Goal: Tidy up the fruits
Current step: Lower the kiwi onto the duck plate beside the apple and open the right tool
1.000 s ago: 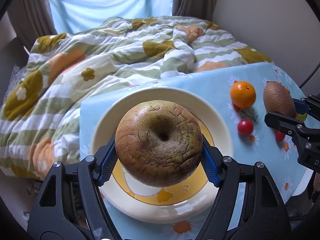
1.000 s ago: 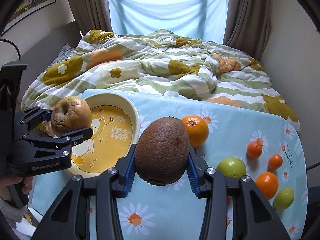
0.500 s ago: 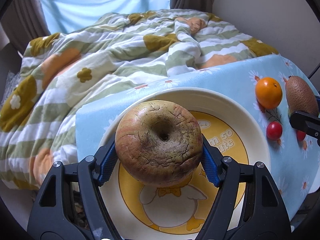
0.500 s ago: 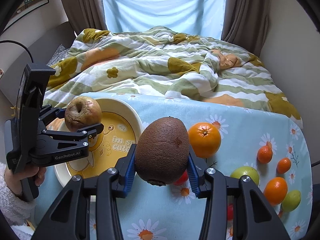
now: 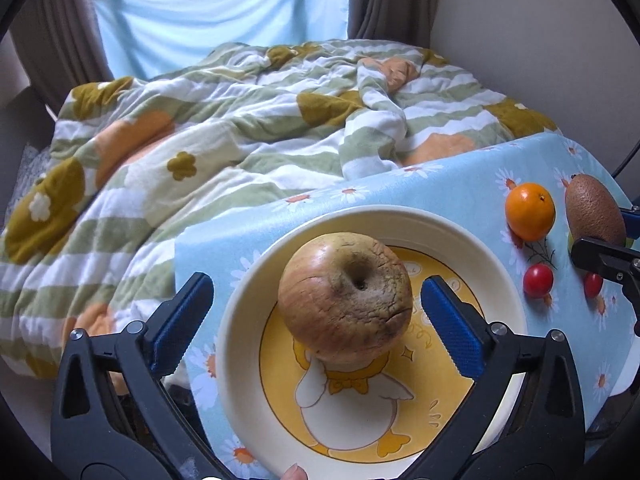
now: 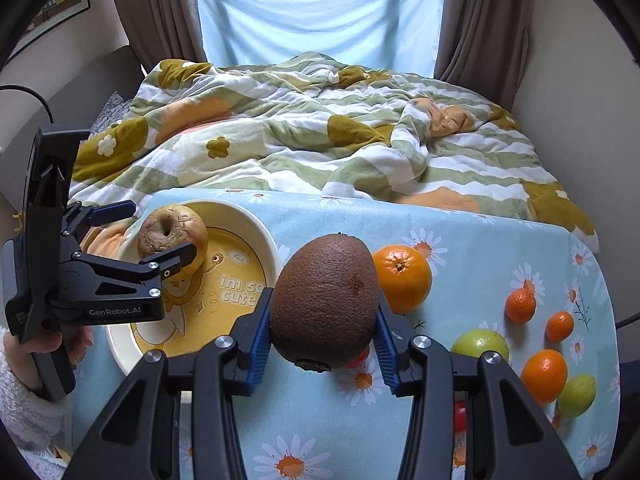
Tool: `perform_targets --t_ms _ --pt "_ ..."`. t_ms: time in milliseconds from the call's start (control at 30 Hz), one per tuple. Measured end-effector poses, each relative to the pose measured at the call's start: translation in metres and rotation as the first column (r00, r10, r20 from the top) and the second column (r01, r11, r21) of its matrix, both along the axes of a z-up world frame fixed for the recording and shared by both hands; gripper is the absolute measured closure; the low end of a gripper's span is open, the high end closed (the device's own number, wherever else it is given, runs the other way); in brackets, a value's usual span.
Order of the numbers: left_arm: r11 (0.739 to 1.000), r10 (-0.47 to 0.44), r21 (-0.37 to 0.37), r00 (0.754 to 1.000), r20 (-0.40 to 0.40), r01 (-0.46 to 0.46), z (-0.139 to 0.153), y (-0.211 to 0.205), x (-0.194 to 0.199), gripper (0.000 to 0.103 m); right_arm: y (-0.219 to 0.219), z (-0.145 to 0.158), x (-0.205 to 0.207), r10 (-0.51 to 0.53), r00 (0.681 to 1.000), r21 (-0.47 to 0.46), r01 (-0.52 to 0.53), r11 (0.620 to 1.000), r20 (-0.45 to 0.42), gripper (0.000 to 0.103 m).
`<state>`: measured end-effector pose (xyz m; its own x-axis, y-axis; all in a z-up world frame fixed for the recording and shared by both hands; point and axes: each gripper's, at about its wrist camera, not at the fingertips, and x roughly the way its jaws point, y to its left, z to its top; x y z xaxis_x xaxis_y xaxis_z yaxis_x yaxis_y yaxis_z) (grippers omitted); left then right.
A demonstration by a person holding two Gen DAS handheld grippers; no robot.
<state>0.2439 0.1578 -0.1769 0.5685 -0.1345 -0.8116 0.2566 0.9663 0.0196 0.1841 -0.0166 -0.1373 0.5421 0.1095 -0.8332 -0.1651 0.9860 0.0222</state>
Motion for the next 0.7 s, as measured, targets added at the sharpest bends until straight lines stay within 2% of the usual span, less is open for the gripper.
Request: perform_targets --t_ms 300,467,700 --pt "0.995 0.098 -0.028 0.995 -0.030 -0.099 0.012 0.026 -0.031 0.000 0.021 0.005 0.012 0.126 0.992 -0.023 -0.125 0.992 0.020 0.061" --pt "0.987 0.152 -0.033 0.986 -0.063 -0.154 0.009 0.036 -0.055 0.000 0.040 -0.007 0.022 0.220 0.975 -0.026 -0.220 0.975 0.005 0.061" --pt "0.977 0.212 -0.010 0.973 -0.090 -0.214 0.003 0.042 -0.080 0.000 0.061 -0.034 0.034 0.331 0.943 -0.076 -0.332 0.940 -0.024 0.061"
